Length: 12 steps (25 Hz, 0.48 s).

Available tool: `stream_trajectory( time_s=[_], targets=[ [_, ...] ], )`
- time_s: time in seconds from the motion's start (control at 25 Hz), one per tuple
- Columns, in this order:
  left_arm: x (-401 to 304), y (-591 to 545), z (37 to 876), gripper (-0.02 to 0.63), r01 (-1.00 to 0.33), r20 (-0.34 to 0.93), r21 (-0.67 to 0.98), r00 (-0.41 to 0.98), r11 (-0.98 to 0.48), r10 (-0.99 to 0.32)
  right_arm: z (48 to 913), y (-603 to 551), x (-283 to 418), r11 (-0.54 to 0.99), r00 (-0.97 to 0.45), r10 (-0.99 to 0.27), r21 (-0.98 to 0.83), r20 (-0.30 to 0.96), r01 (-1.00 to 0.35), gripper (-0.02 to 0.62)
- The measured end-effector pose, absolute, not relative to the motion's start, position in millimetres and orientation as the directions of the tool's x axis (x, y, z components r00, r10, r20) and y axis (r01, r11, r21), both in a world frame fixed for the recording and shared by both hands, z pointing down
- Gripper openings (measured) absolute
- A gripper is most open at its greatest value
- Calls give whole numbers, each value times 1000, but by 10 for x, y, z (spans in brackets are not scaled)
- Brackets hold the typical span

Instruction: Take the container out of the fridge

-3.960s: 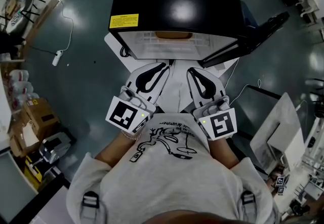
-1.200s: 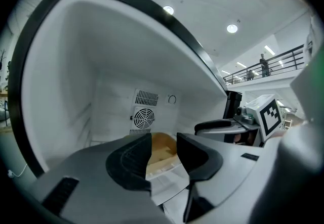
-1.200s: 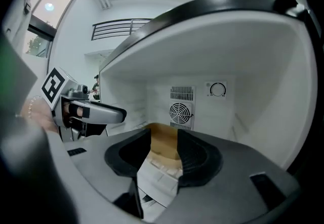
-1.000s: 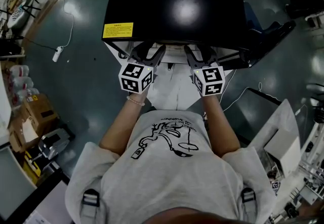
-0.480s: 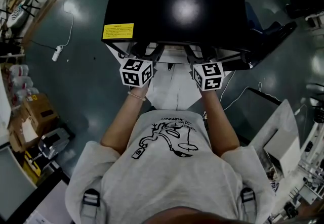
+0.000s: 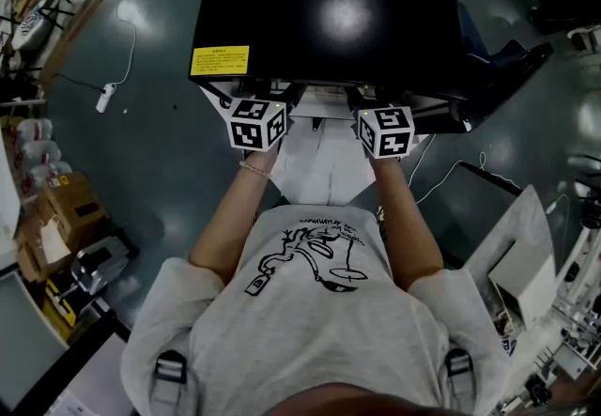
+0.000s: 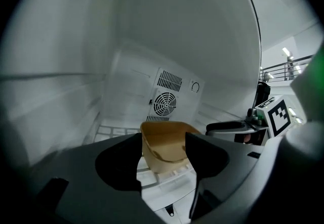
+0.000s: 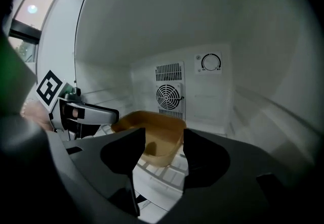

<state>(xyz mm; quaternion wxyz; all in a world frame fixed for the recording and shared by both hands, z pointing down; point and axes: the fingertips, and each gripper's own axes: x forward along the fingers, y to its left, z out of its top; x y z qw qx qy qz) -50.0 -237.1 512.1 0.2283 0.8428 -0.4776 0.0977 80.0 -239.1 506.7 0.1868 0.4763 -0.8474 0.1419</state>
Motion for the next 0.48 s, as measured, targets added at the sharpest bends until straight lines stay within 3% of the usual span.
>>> stream_trajectory(
  time_s=[0.48],
  targets=[
    [-512, -2514, 5211, 287, -854, 418, 306, 518, -421, -746, 5176, -2526, 815, 475, -460, -751, -97, 473, -875, 230]
  ],
)
